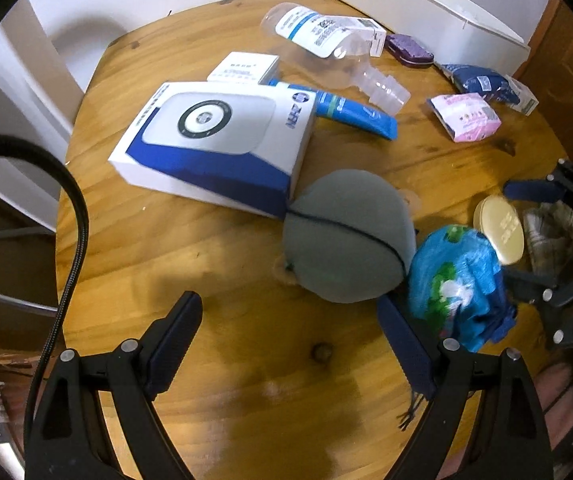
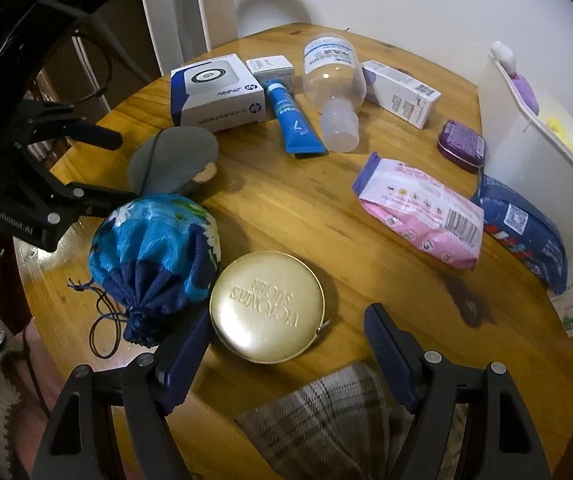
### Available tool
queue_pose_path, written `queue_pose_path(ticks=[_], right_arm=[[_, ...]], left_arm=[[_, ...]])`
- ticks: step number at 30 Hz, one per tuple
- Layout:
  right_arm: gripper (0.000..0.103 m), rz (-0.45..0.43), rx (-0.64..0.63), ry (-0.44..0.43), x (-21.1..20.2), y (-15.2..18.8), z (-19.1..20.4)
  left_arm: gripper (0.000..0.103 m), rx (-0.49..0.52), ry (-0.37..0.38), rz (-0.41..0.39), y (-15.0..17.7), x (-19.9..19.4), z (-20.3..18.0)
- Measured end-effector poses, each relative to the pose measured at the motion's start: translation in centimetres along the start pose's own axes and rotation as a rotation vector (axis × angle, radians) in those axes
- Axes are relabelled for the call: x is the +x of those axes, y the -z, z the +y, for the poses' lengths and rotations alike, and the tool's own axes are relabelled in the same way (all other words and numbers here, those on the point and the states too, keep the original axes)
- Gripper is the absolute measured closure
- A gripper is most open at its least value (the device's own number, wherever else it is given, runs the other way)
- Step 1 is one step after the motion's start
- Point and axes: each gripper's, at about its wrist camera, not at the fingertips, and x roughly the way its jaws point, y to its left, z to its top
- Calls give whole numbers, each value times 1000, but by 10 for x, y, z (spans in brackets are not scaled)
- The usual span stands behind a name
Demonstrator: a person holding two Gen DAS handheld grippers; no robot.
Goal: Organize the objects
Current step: 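Withdraw both tools and move toward the gold compact and blue pouch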
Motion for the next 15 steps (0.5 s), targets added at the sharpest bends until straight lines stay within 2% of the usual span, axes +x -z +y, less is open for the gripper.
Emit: queue_pose_path(ticks=[15], right_arm=[[24, -21, -48, -27, 4, -4, 5]], left_arm=[[12, -13, 12, -25, -31, -1, -4]])
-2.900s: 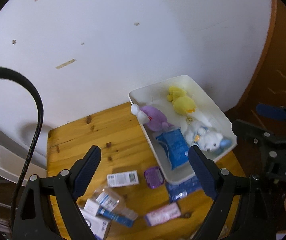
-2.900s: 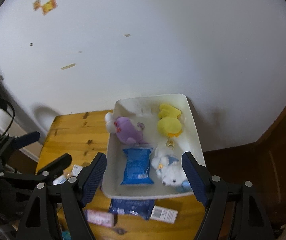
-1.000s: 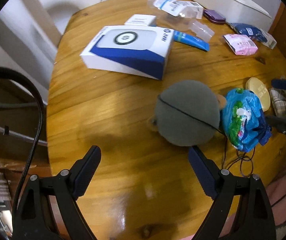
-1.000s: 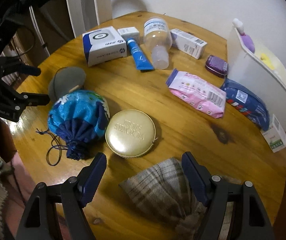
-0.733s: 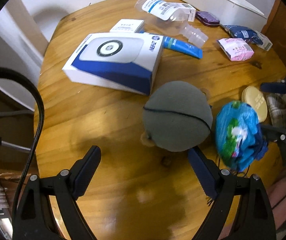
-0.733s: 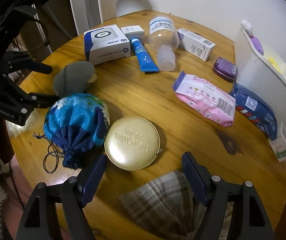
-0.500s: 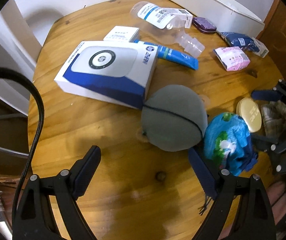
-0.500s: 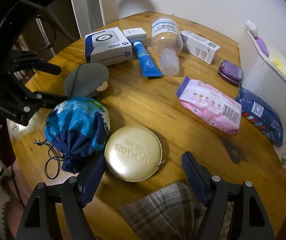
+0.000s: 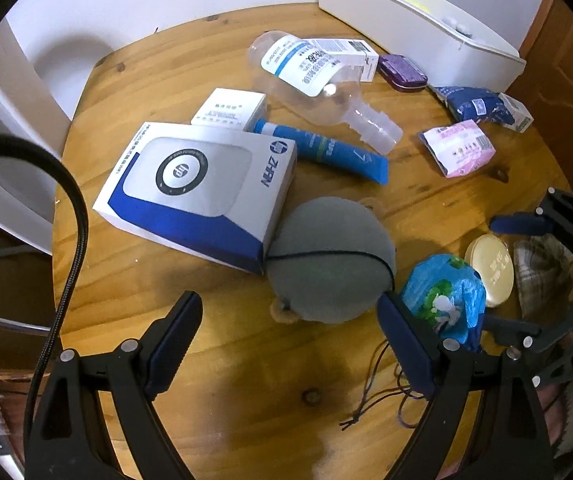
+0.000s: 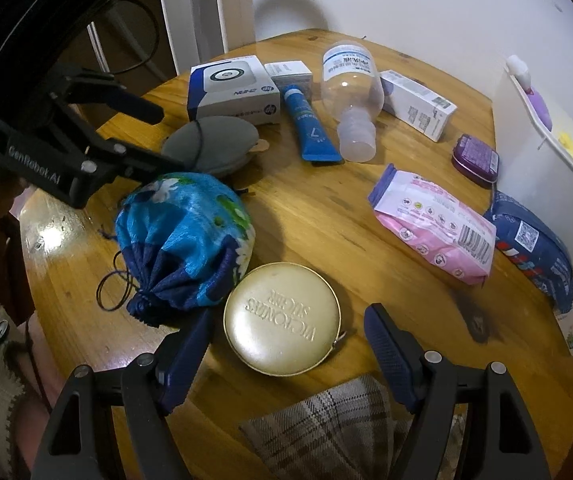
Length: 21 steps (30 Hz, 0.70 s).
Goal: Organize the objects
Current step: 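Withdraw both tools and move toward the gold compact and blue pouch, then grasp the blue floral pouch with the left tool while the right tool grasps the gold compact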
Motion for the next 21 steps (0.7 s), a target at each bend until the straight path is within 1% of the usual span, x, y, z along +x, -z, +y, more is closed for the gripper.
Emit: queue_pose_path(ticks=[3, 4, 5, 7, 11, 15, 19, 21], right_arm=[[26, -11, -2, -5, 1, 0, 0], [32, -18, -5, -10, 0, 0, 0], [40, -25, -7, -10, -2, 2, 0], [47, -29, -5, -21, -5, 2, 0], [47, -29, 21, -48, -6, 1, -5], [47, -33, 67, -100, -8, 3, -10], [47, -45, 78, -99, -13, 4, -9], [47, -53, 89, -103, -17, 5, -10]], left_arm=[[12, -16, 2, 4, -1, 0, -1], [12, -19, 3, 6, 2, -1, -2], [12, -25, 6, 9, 3, -2, -2], [12, -38, 6, 19, 8, -4, -1], [12, -72, 15, 17, 14, -12, 1], [12, -81, 53, -8, 15, -29, -2], [12, -36, 81, -24, 13, -39, -19], [11, 6, 94, -25, 11, -41, -35]])
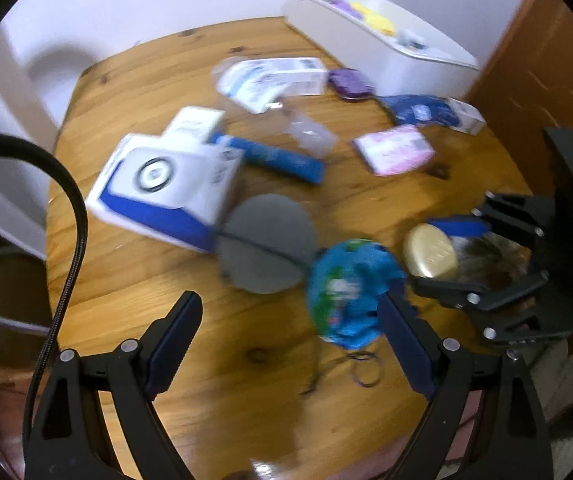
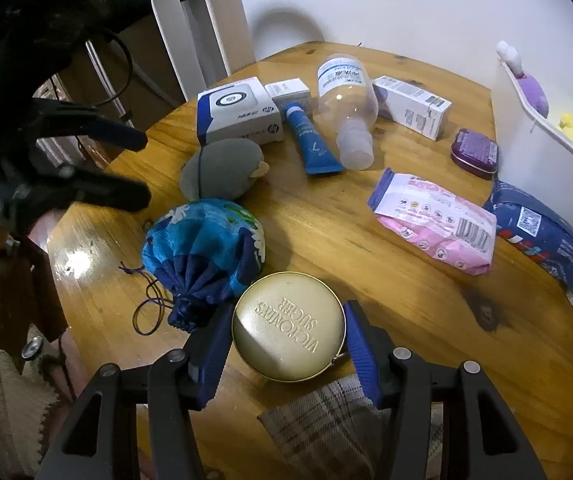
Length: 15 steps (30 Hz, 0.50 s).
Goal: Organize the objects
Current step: 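Grasp the blue floral pouch with the left tool while the right tool grasps the gold compact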
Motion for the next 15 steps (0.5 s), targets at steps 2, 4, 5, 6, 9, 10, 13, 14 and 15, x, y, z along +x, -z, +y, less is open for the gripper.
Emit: queue_pose_path(ticks=[2, 4, 5, 6, 9, 10, 13, 14, 15], right_arm=[[47, -10, 9, 1, -4, 0, -1], [47, -21, 21, 5, -8, 0, -3], [47, -27, 29, 6, -11, 0, -4], [47, -31, 35, 7, -13, 0, -5], [47, -43, 59, 11, -19, 1, -10], [47, -47, 66, 11, -21, 2, -11], [47, -53, 90, 5, -26, 4, -15], [47, -57, 99, 3, -27, 5, -16], [47, -58, 104, 3, -28, 5, -17]], left_arm=[[11, 23, 4, 1, -1, 1, -11], [10, 37, 1, 6, -2, 4, -23], [10, 37, -2, 9, -2, 6, -26], [10, 33, 0, 15, -1, 9, -29], [11, -7, 5, 39, 0, 18, -32], [11, -23, 7, 47, 0, 21, -32], [11, -85, 24, 44, -1, 27, -32], [11, -115, 31, 42, -2, 29, -30], [11, -139, 38, 40, -3, 30, -29]])
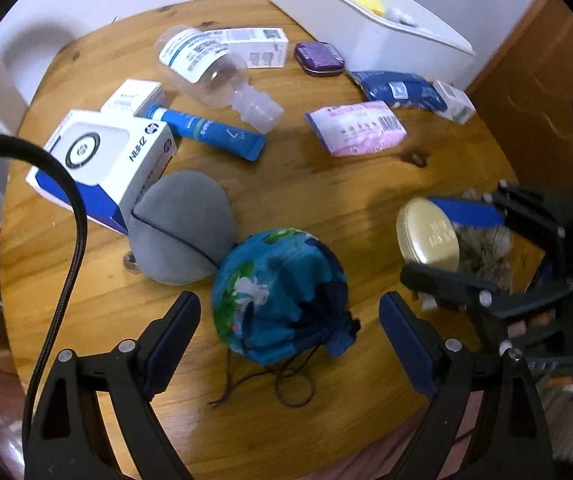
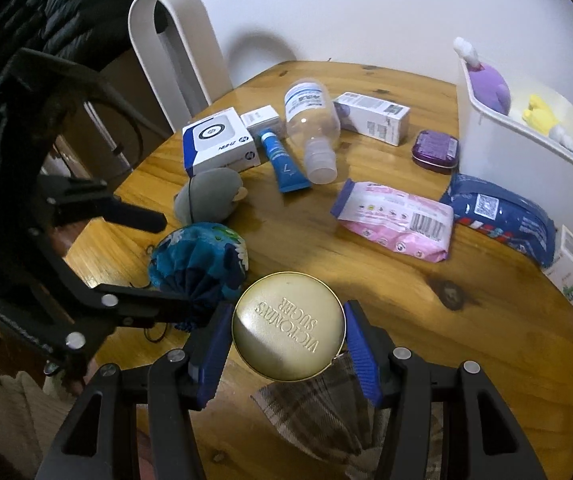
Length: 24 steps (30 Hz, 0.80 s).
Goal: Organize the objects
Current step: 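Grasp the blue floral pouch with the left tool while the right tool grasps the gold compact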
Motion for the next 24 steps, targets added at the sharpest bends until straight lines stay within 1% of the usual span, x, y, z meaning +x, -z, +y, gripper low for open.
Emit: queue_pose_path(ticks=[5, 7, 8, 9, 10, 13, 18, 19, 24], right_arm=[[47, -13, 27, 1, -4, 4, -4], [47, -23, 38, -2, -7, 6, -6], [47, -27, 42, -3, -9, 7, -7], [47, -31, 45, -4, -10, 8, -7], [47, -32, 48, -4, -11, 9, -8], [47, -37, 55, -7, -13, 11, -10], [47, -53, 68, -10, -19, 15, -13], [47, -56, 70, -11, -20, 15, -13], [47, -70, 77, -14, -25, 17, -14]], left_arm=[[12, -111, 5, 9, -4, 7, 7], [21, -158, 4, 20, -5, 11, 10], [29, -181, 2, 31, -5, 15, 12], [31, -208, 2, 44, -4, 19, 14], [30, -244, -7, 17, -6, 20, 13], [32, -265, -16, 9, -7, 20, 14], [43, -299, -5, -17, -7, 17, 17], [44, -311, -9, -25, -7, 16, 18], [48, -304, -30, -52, -4, 7, 16]])
